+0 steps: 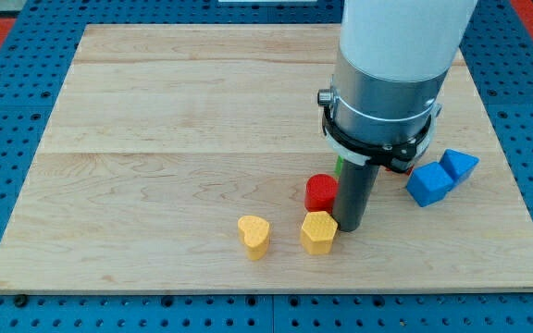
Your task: Move the green blocks to the top side of the red circle
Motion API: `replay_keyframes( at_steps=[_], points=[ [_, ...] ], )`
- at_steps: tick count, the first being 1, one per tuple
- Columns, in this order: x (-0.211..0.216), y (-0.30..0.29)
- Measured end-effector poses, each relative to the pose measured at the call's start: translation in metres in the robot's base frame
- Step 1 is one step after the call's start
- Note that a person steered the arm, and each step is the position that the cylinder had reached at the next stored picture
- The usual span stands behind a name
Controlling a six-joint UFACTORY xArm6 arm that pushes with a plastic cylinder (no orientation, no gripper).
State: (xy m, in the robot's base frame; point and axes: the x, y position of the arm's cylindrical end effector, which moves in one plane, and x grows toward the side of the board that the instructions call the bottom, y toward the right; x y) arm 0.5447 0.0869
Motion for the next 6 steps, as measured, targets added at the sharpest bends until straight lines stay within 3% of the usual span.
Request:
replay_keyframes(
  at_steps=[1, 4, 5, 6],
  points=[
    [-0.014, 0.044],
    [-0.058, 0.065],
    [-0.084, 0.047],
    [-0.087, -0.015]
  ],
)
